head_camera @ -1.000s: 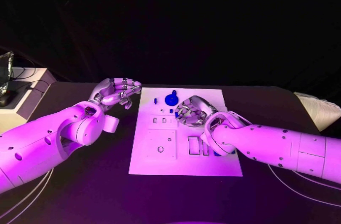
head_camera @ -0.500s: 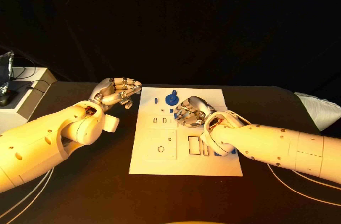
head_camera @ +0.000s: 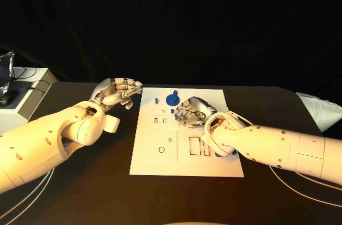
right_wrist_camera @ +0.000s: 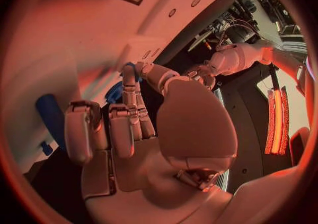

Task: Assemble the parts on the task board

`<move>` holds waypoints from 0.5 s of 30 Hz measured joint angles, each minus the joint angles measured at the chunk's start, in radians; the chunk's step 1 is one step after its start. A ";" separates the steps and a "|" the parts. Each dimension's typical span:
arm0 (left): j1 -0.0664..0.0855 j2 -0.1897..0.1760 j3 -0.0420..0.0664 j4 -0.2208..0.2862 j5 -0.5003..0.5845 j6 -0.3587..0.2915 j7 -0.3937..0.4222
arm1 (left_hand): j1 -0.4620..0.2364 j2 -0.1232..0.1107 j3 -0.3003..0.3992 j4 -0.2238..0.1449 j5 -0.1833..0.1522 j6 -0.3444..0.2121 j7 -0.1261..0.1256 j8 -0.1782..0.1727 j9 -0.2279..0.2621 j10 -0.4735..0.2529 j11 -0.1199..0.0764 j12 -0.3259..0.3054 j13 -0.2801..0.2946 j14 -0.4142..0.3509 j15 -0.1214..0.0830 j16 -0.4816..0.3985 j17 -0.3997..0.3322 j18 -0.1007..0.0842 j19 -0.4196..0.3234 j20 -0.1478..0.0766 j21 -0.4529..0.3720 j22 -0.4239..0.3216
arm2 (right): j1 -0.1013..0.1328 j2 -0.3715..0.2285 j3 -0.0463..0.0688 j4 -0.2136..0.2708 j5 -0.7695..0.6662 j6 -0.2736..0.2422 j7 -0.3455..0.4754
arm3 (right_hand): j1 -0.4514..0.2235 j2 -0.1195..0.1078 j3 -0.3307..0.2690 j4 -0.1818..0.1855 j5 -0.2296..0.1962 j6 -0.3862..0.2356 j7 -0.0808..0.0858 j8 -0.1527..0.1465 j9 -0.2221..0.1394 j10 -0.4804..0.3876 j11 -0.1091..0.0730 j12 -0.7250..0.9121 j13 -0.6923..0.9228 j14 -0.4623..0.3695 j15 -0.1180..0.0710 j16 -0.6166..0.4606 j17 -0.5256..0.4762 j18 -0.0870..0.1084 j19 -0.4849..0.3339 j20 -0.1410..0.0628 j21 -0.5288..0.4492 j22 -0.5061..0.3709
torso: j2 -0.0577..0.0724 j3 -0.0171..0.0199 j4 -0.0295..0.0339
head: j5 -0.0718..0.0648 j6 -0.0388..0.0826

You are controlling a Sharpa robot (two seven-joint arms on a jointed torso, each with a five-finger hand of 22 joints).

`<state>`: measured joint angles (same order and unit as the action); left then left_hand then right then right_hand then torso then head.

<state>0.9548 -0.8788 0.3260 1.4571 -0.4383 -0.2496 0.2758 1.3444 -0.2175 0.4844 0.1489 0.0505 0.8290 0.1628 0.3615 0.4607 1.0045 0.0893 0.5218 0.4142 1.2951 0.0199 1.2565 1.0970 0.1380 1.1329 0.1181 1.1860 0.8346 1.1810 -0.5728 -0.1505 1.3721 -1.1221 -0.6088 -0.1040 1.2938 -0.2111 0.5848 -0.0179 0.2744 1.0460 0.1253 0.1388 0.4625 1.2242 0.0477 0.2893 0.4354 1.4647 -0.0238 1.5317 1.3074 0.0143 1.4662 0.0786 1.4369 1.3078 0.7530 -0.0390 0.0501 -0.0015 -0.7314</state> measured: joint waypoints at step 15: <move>0.000 -0.003 0.000 0.000 0.000 -0.001 -0.001 | 0.000 0.000 0.000 0.000 0.000 0.000 0.000 0.000 0.000 0.000 0.000 0.000 0.000 0.000 0.000 0.000 0.000 0.000 0.000 0.000 0.000 0.000 | -0.003 0.004 0.001 -0.009 -0.006 0.001 0.002 | -0.007 0.006 0.003 -0.003 0.000 0.001 -0.008 -0.010 -0.007 -0.036 -0.003 0.071 0.073 0.000 0.000 0.000 0.000 0.000 0.000 0.000 0.000 0.000 | 0.001 -0.0005 -0.0001 | 0.002 -0.003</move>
<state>0.9548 -0.8814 0.3260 1.4573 -0.4383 -0.2503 0.2748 1.3443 -0.2175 0.4844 0.1489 0.0504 0.8290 0.1628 0.3615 0.4607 1.0045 0.0893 0.5218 0.4141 1.2952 0.0199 1.2565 1.0971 0.1380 1.1329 0.1180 1.1860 0.8345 1.1778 -0.5692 -0.1497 1.3627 -1.1278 -0.6081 -0.1025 1.2872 -0.2051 0.5880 -0.0211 0.2744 1.0466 0.1174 0.1290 0.4557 1.1886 0.0444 0.3606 0.5088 1.4646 -0.0237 1.5317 1.3074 0.0143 1.4662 0.0786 1.4369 1.3076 0.7537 -0.0395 0.0500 0.0000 -0.7341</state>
